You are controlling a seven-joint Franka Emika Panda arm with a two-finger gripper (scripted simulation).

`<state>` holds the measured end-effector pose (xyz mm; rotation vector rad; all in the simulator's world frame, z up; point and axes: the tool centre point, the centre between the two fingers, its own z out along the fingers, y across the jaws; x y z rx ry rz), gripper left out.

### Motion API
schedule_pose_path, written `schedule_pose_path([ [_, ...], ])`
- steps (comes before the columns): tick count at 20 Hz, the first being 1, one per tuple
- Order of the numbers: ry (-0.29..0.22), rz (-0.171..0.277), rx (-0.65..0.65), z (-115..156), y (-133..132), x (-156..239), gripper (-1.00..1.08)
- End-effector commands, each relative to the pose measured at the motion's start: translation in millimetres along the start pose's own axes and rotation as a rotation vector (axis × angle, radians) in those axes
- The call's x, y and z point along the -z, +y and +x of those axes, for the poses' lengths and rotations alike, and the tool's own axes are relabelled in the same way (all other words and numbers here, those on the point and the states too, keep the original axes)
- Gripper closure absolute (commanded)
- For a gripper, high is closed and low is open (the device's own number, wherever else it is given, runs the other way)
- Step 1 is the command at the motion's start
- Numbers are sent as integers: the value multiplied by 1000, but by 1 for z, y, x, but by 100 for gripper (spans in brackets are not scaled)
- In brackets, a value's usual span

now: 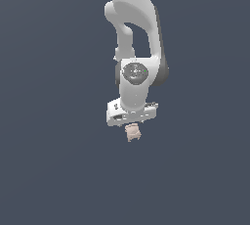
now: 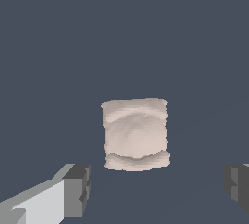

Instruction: Pick up the object and move it to a goal position.

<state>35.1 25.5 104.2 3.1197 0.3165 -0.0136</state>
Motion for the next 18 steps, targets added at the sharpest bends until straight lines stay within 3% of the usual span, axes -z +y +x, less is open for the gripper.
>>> schedule_pose_path([
  [1, 5, 2, 27, 7, -5, -7, -92],
  [11, 8, 5, 47, 12, -9, -16, -92],
  [18, 9, 5, 49, 12, -9, -47, -92],
])
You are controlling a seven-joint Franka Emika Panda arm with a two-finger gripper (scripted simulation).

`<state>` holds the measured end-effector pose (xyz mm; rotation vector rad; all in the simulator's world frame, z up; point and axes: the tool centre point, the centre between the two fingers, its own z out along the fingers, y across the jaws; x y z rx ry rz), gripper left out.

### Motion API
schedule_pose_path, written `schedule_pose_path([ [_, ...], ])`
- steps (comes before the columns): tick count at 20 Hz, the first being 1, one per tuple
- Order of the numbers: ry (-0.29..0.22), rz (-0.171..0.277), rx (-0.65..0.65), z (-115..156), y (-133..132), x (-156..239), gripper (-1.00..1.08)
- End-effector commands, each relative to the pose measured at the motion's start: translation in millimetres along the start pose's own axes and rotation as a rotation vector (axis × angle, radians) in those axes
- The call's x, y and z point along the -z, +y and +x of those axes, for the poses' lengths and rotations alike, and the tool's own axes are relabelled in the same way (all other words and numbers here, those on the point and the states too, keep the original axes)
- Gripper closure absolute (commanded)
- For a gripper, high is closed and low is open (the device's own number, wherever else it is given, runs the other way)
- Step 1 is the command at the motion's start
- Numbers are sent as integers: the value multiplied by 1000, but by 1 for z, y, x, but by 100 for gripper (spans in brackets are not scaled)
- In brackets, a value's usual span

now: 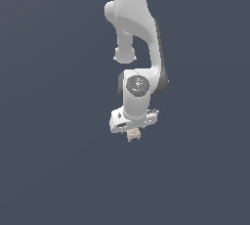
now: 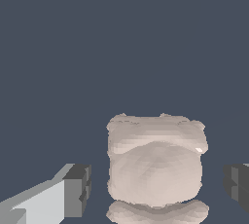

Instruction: Pick up the object and move it to a goal position.

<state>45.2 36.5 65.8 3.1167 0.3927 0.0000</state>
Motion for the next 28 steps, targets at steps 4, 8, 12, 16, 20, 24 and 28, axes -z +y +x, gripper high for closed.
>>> schedule_pose_path([
  [4, 0, 0, 2, 0, 0, -22, -92],
  [8, 0, 0, 2, 1, 0, -25, -92],
  [12, 0, 0, 2, 1, 0, -25, 108],
  [16, 0, 0, 2, 1, 0, -25, 108],
  [20, 0, 0, 2, 1, 0, -24, 108],
  [24, 0, 0, 2, -1, -5, -20, 108],
  [28, 0, 0, 2, -5, -15, -9, 108],
])
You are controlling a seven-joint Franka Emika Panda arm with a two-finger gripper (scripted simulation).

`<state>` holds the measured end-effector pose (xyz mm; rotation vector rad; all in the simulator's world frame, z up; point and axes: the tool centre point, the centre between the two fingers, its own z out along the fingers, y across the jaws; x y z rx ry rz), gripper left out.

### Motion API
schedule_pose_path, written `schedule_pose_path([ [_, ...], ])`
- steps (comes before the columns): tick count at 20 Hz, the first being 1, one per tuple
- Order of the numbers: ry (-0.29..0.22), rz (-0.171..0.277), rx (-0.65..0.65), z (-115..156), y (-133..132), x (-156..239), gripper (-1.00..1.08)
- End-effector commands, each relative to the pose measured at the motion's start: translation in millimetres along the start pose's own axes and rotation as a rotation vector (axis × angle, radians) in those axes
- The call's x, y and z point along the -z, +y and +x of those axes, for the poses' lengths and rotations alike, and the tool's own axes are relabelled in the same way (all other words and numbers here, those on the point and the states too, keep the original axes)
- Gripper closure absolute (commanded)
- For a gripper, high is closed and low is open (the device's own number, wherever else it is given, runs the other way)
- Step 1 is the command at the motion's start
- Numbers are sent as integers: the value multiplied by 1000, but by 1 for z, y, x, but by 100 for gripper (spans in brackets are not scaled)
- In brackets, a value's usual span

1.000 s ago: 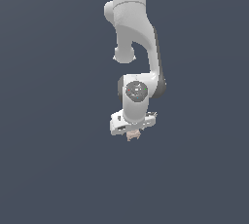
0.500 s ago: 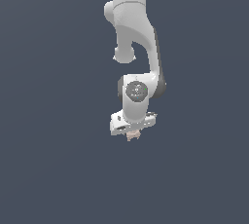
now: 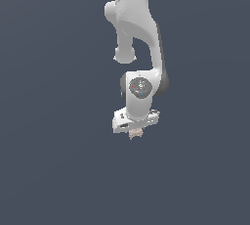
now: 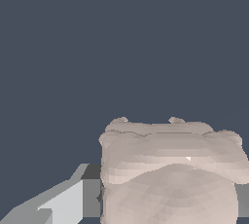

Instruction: Pick up the object and move it to a goal position.

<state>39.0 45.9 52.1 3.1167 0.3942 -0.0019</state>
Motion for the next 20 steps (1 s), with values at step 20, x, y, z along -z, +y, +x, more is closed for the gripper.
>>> schedule_pose_path([
  [20, 1, -2, 2, -48, -133, 138, 108],
])
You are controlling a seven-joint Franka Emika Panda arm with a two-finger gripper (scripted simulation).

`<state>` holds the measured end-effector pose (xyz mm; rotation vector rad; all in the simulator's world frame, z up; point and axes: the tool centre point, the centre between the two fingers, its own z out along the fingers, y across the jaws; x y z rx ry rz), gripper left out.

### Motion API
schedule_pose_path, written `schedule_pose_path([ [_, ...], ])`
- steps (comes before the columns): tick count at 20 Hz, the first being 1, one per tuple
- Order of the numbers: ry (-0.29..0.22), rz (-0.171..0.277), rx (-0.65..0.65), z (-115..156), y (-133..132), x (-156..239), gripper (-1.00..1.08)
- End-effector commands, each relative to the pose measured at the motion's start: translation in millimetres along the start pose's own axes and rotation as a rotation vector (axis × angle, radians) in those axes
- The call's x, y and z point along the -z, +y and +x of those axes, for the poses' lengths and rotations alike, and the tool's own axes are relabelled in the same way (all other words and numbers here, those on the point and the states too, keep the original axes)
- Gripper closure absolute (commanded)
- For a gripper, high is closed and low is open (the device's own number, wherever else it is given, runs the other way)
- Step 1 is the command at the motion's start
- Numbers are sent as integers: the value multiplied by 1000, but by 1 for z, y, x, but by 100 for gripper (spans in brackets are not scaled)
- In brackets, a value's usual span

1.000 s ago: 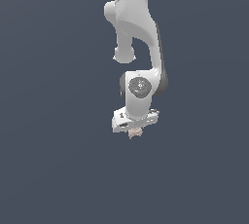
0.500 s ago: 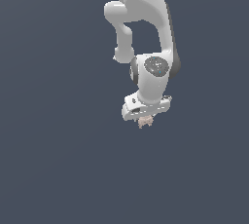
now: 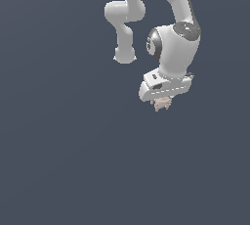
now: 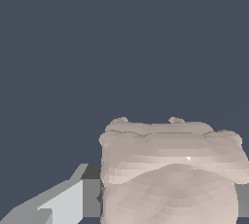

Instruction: Pick up the object and move it to a goal position.

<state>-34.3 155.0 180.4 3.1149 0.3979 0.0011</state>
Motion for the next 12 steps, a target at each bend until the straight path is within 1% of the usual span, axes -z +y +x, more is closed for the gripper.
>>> schedule_pose_path([
  [1, -1, 0, -1, -5, -15, 16, 108],
  [6, -1, 0, -1, -11, -36, 38, 108],
  [12, -1, 1, -1, -12, -44, 47, 108],
])
